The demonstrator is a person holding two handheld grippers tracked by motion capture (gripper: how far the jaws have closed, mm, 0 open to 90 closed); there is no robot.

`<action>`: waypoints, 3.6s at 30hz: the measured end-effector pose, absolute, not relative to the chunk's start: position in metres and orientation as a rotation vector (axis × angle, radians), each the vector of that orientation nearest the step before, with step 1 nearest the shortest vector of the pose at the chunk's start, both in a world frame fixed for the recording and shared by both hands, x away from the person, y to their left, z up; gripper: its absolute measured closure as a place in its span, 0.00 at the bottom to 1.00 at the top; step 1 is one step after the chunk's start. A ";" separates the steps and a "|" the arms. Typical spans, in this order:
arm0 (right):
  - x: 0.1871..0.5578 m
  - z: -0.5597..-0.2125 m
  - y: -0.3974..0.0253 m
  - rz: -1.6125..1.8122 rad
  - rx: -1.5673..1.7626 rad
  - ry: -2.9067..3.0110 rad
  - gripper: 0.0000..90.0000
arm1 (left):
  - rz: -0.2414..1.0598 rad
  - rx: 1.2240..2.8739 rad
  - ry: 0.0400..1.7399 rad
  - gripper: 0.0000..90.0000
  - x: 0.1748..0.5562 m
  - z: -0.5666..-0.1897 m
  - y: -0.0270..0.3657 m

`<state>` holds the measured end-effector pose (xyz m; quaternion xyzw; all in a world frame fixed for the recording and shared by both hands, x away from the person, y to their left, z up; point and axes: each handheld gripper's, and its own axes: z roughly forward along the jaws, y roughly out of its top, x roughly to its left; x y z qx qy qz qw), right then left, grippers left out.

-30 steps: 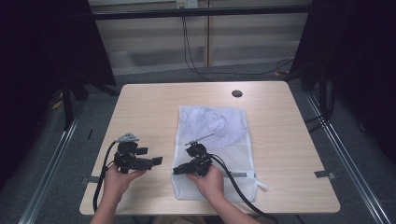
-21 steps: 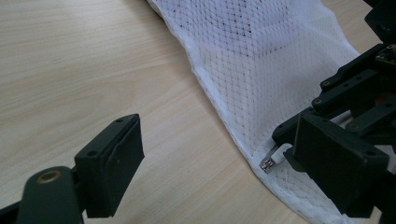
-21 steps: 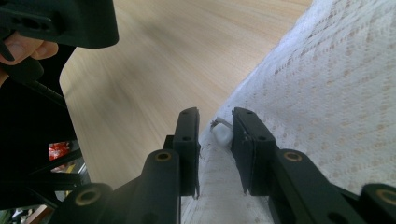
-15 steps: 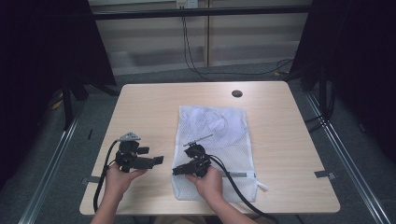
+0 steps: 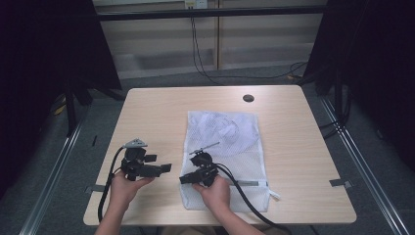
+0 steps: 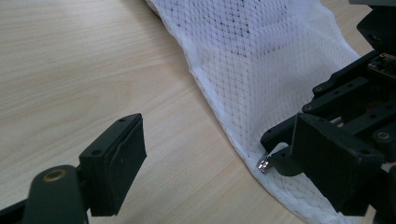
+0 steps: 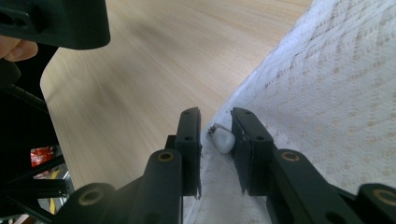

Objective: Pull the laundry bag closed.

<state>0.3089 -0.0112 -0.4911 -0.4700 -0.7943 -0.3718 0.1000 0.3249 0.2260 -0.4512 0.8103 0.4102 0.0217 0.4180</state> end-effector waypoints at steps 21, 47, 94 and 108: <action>0.313 -0.493 -0.009 -1.072 -1.382 -2.328 0.88 | 0.049 2.033 1.034 0.22 0.325 -0.451 0.225; 0.315 -0.479 -0.028 -1.151 -1.361 -2.282 0.95 | -0.149 2.007 1.001 0.22 0.325 -0.457 0.212; 0.319 -0.462 -0.046 -1.274 -1.362 -2.223 0.96 | -0.368 2.020 0.953 0.42 0.327 -0.478 0.191; 0.319 -0.460 -0.045 -1.281 -1.357 -2.232 0.96 | -0.409 2.020 0.926 0.45 0.327 -0.480 0.182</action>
